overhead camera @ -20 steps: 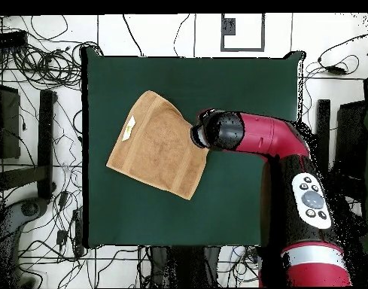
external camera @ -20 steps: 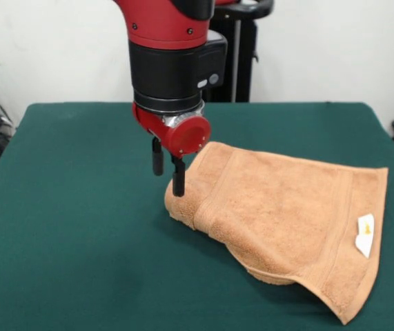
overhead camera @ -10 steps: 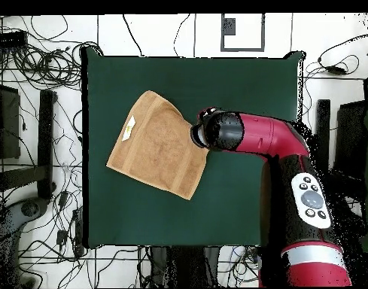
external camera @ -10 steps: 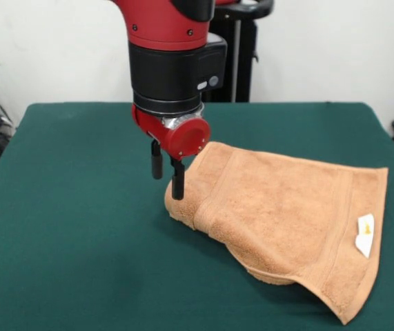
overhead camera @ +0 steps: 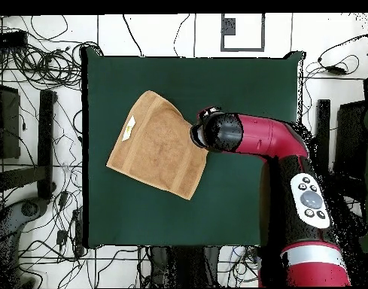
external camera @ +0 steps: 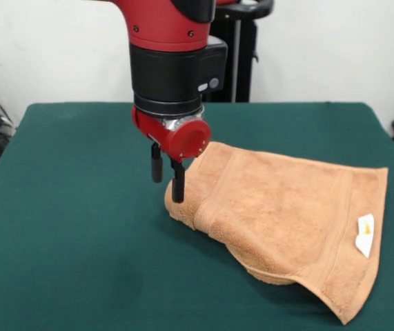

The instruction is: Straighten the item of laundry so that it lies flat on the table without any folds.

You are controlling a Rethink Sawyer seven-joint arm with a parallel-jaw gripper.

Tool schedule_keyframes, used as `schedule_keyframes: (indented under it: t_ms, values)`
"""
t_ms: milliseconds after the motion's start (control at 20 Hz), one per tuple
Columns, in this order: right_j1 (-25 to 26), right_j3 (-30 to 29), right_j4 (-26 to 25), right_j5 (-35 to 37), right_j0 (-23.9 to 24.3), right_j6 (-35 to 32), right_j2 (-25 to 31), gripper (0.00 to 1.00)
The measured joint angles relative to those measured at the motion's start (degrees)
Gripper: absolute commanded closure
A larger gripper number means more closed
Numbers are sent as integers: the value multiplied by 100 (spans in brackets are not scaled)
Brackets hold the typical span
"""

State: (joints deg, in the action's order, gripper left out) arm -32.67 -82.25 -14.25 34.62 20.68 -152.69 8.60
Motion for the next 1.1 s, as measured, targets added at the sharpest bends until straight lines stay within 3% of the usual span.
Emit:
schedule_keyframes:
  t_ms: [1100]
  values:
    - [1, -446, -39, -381, 78, 0, 1, 0]
